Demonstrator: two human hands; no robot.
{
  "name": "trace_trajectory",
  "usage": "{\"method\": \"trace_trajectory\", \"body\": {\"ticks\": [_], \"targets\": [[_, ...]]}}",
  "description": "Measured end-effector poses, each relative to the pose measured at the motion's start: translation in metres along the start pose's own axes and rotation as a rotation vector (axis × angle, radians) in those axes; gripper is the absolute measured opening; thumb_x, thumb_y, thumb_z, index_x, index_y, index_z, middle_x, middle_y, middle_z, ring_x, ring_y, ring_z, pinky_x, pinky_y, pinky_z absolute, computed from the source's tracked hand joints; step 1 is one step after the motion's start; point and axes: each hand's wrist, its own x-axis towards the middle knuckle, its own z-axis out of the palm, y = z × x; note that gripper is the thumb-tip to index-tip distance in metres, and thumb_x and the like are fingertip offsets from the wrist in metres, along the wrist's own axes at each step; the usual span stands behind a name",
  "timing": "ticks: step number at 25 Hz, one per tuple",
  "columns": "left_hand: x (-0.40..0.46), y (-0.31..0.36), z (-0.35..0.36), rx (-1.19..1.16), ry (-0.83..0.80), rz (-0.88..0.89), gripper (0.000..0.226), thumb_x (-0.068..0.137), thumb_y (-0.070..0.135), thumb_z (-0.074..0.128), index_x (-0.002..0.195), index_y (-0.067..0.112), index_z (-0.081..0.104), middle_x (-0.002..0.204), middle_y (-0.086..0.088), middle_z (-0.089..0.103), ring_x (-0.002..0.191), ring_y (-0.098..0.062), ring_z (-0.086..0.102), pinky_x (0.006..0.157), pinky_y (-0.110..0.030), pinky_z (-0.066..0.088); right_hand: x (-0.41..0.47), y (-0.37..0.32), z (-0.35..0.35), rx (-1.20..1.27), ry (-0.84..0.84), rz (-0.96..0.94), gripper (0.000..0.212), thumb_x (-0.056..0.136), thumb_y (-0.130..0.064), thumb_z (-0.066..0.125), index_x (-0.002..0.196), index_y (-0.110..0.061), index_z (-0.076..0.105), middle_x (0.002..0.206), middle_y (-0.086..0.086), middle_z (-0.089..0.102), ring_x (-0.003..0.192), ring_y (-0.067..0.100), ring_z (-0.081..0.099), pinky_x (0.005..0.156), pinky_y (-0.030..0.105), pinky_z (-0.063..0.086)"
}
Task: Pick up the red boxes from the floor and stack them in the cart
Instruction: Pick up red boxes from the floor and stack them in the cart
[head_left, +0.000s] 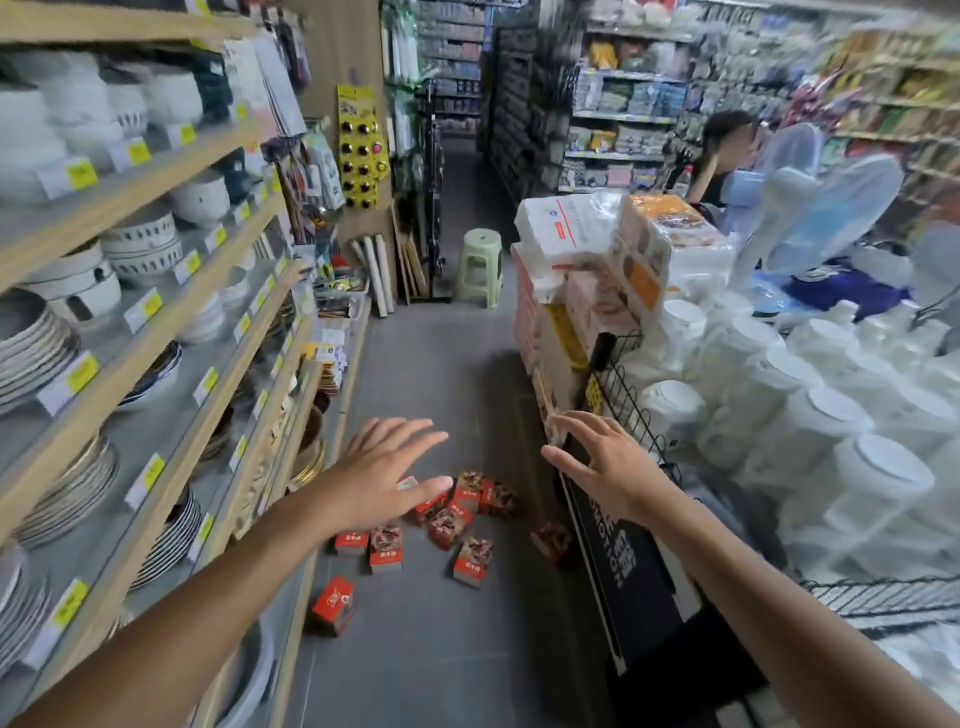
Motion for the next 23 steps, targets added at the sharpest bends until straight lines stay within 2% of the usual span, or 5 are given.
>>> {"method": "trace_trajectory", "body": {"ticks": [3,8,16,20,23], "targets": [[0.057,-0.004,0.0,0.004,-0.037,-0.026,0.072,0.094,0.07,0.031,0.157,0.039,0.016,0.165,0.013,0.009,0.152,-0.009,-0.001,0.122,-0.038,0.003,0.044,0.037,0.0,0.02,-0.017,0.004,0.068,0.098,-0.069,0.036,0.155,-0.031,0.038,0.16,-0.005,0.039,0.149,0.019,0.031,0.122,0.038,0.026],[0.141,-0.011,-0.007,-0.027,-0.019,-0.06,0.088,0.081,0.086,0.016,0.156,0.042,0.018,0.163,0.014,0.013,0.15,-0.009,0.004,0.122,-0.038,0.01,0.12,0.09,-0.007,0.057,-0.051,-0.009,0.068,0.1,-0.067,0.038,0.157,-0.03,0.035,0.162,-0.003,0.037,0.151,0.022,0.029,0.123,0.039,0.025],[0.241,-0.021,0.006,-0.058,-0.059,-0.052,0.068,0.098,0.064,0.04,0.157,0.038,0.021,0.163,0.015,0.017,0.149,-0.006,0.009,0.118,-0.034,0.014,0.197,0.141,0.013,0.158,-0.077,0.031,0.072,0.099,-0.062,0.046,0.16,-0.029,0.027,0.163,-0.001,0.035,0.15,0.024,0.03,0.121,0.04,0.027],[0.299,-0.057,0.036,-0.136,-0.046,0.008,0.09,0.082,0.088,0.022,0.156,0.036,0.025,0.161,0.012,0.023,0.148,-0.008,0.015,0.12,-0.036,0.019,0.231,0.169,0.039,0.181,-0.124,0.077,0.074,0.099,-0.062,0.048,0.161,-0.03,0.022,0.163,-0.001,0.034,0.149,0.023,0.031,0.121,0.039,0.03],[0.351,-0.093,0.073,-0.228,-0.045,0.005,0.085,0.083,0.081,0.029,0.153,0.034,0.031,0.158,0.011,0.029,0.147,-0.01,0.023,0.119,-0.034,0.022,0.264,0.198,0.067,0.194,-0.18,0.155,0.074,0.098,-0.063,0.048,0.16,-0.033,0.022,0.163,-0.002,0.034,0.149,0.023,0.032,0.12,0.041,0.033]]}}
